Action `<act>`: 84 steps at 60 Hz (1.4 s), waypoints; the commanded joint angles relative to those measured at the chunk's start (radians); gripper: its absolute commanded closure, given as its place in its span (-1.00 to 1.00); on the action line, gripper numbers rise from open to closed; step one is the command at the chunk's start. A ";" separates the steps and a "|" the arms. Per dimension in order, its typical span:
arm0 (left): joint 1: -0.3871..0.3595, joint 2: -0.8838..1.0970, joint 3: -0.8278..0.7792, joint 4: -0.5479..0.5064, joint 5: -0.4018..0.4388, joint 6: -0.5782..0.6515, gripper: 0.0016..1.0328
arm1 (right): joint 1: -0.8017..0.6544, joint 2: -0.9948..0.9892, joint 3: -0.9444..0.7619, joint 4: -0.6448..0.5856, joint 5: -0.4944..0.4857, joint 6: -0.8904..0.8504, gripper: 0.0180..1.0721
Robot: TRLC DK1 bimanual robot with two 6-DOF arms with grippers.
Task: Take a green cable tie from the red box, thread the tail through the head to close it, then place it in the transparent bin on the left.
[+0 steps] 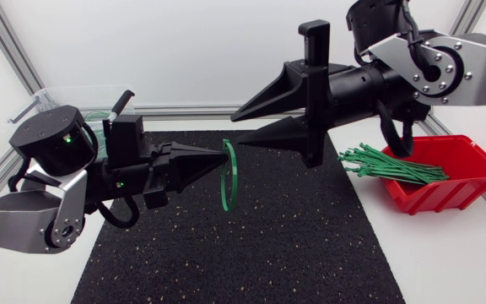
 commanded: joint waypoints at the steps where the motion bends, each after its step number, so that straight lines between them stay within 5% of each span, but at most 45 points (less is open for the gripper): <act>1: 0.022 0.020 0.033 0.010 0.024 0.033 0.94 | -0.030 0.000 0.005 0.007 0.007 0.007 -0.05; 11: 0.037 0.024 0.039 0.010 0.070 0.054 0.94 | -0.049 0.069 0.007 0.012 0.017 -0.004 -0.28; 22: 0.033 0.001 0.025 0.008 0.120 0.088 0.94 | -0.028 0.120 0.027 0.003 0.047 -0.056 -0.28; 48: 0.046 0.009 0.028 0.008 0.224 0.155 0.94 | 0.043 0.129 0.021 0.001 0.076 -0.093 0.13; 84: 0.037 -0.016 0.022 0.008 0.235 0.168 0.94 | 0.044 0.086 -0.030 0.007 0.123 -0.110 0.65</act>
